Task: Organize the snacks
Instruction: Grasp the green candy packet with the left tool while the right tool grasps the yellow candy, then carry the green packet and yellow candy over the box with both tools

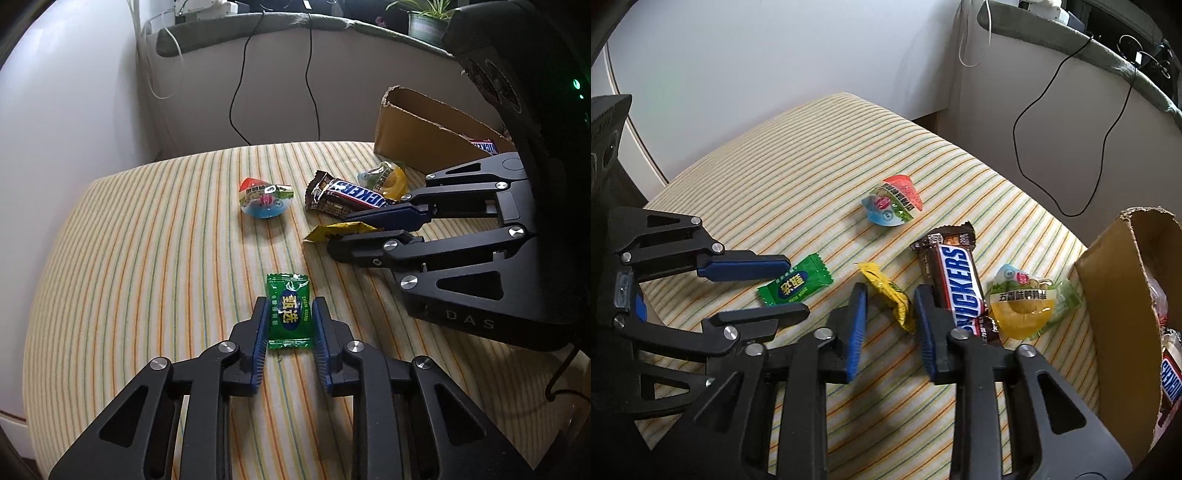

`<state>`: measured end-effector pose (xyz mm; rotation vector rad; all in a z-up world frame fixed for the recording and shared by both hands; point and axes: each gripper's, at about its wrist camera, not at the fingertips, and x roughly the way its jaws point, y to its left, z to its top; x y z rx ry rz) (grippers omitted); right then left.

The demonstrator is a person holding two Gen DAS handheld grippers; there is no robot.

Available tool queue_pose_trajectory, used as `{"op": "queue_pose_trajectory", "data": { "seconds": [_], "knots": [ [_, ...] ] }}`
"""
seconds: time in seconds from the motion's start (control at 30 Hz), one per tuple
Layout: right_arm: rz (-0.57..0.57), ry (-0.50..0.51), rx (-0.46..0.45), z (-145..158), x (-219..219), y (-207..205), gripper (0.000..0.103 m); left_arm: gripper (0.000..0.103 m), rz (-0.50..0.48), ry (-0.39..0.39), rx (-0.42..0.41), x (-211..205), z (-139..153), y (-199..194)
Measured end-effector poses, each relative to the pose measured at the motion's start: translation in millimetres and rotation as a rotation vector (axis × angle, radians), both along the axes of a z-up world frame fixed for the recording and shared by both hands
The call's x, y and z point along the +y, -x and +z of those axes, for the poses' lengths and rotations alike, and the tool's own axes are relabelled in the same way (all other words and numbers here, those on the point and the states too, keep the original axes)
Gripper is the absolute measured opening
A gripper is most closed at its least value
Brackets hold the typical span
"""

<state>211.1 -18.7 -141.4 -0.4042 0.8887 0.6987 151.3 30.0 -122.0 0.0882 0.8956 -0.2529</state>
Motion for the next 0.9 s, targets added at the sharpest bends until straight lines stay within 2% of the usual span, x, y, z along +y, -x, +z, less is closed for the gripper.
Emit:
{"op": "queue_pose_trajectory", "data": {
  "seconds": [0.13,0.57,0.9],
  "knots": [
    [0.000,0.011,-0.010,1,-1,2,0.013,0.019,0.001,-0.004,-0.009,-1,0,2],
    [-0.022,-0.063,0.013,4,-19,10,0.012,0.019,0.037,0.036,-0.040,10,12,17],
    [-0.059,-0.125,-0.011,33,-51,28,0.012,0.019,0.031,0.056,-0.093,4,37,30]
  ]
}}
